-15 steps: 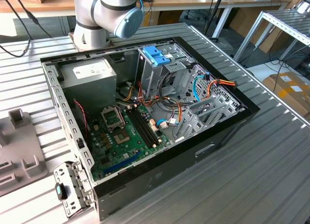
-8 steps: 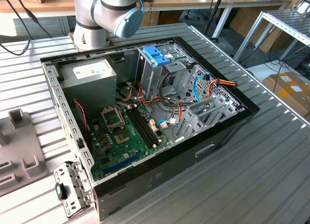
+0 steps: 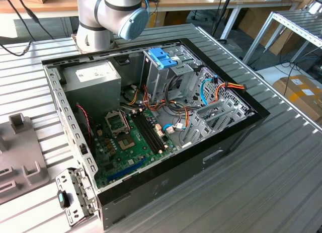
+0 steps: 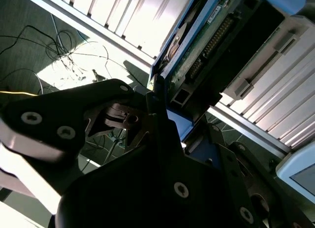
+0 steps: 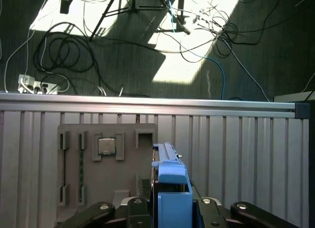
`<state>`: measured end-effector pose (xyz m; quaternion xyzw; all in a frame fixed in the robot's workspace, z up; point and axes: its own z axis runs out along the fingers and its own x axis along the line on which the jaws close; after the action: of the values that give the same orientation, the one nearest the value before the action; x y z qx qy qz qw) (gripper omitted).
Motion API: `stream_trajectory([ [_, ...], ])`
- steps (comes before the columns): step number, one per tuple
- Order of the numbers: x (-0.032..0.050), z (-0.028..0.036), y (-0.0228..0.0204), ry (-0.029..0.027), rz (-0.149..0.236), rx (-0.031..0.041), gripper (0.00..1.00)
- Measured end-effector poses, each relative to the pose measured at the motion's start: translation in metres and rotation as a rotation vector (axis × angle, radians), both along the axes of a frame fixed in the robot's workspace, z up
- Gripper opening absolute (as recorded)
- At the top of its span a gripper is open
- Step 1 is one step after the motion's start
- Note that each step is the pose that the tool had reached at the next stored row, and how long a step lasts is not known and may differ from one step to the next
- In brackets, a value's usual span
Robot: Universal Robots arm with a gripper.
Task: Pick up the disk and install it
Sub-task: 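Pick up the disk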
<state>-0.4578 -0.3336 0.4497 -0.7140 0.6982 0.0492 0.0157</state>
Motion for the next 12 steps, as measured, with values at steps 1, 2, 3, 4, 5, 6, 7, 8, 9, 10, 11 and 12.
stream_trajectory([
  [1,0.0,0.0007,0.0,0.0,0.0,0.0004,0.37],
  [2,0.0,0.0016,0.0,0.0,0.0,0.0011,0.37],
  [3,0.0,0.0022,0.0,0.0,0.0,0.0016,0.37],
  [4,0.0,0.0032,0.0,0.0,0.0,0.0023,0.37],
  [5,0.0,0.0044,0.0,0.0,0.0,0.0032,0.37],
  [6,0.0,0.0051,0.0,0.0,0.0,0.0039,0.37],
  [7,0.0,0.0061,0.0,0.0,0.0,0.0046,0.37],
  [8,0.0,0.0068,0.0,-0.0001,0.0,0.0052,0.37],
  [9,0.0,0.0077,0.0,0.0,0.0,0.0058,0.37],
  [10,0.0,0.0087,0.0,0.0,0.0,0.0065,0.37],
  [11,0.0,0.0095,0.0,0.0001,0.0,0.007,0.37],
  [12,0.0,0.0106,0.0,0.0,0.0,0.0078,0.37],
])
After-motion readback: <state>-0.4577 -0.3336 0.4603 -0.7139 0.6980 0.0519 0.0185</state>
